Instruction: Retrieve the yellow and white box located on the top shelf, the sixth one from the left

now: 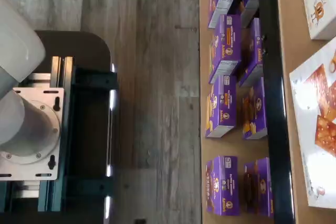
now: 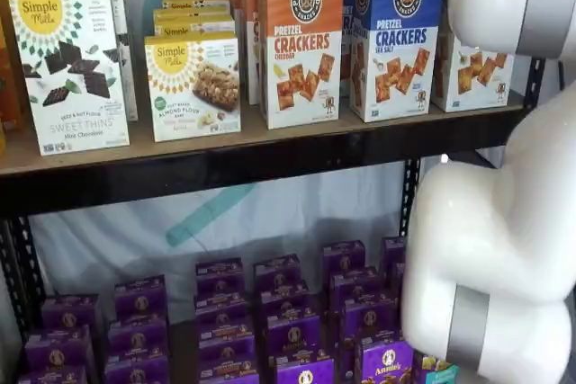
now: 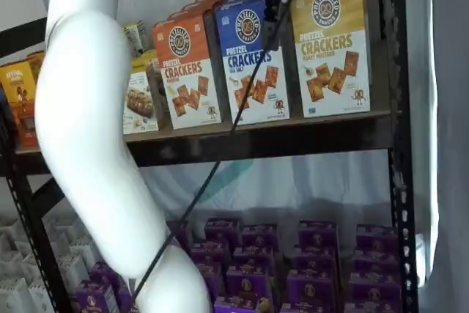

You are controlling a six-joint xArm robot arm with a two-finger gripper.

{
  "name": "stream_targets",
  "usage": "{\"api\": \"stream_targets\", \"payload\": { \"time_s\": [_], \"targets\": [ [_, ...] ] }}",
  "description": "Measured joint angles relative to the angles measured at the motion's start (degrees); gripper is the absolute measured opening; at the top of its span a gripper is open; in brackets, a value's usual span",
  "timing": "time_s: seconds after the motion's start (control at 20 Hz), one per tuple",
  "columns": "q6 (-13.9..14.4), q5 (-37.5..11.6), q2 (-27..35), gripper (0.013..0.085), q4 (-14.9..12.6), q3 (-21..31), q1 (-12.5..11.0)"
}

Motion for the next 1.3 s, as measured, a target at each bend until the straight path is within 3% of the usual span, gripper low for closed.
{"api": "stream_targets", "payload": {
  "time_s": [0.15,0.3,0.4,0.6,1.0,1.3],
  "targets": [
    [0.13,-2.54,-2.65,0.0850,-3.97,3.20,2.35],
    [0.38,-3.99,-4.66,0.0850,-4.17,5.92,2.78],
    [0.39,-5.03,-5.84,0.0850,-2.71,7.45,2.17],
    [-0.04,-6.55,-7.25,0.0850,3.78,9.03,-1.27],
    [-0.80,-5.42,-5.84,0.0850,16.03,6.28,-9.53],
    [-0.36,-13.20,-9.19,0.0850,25.74,11.51,-12.83]
  ]
}}
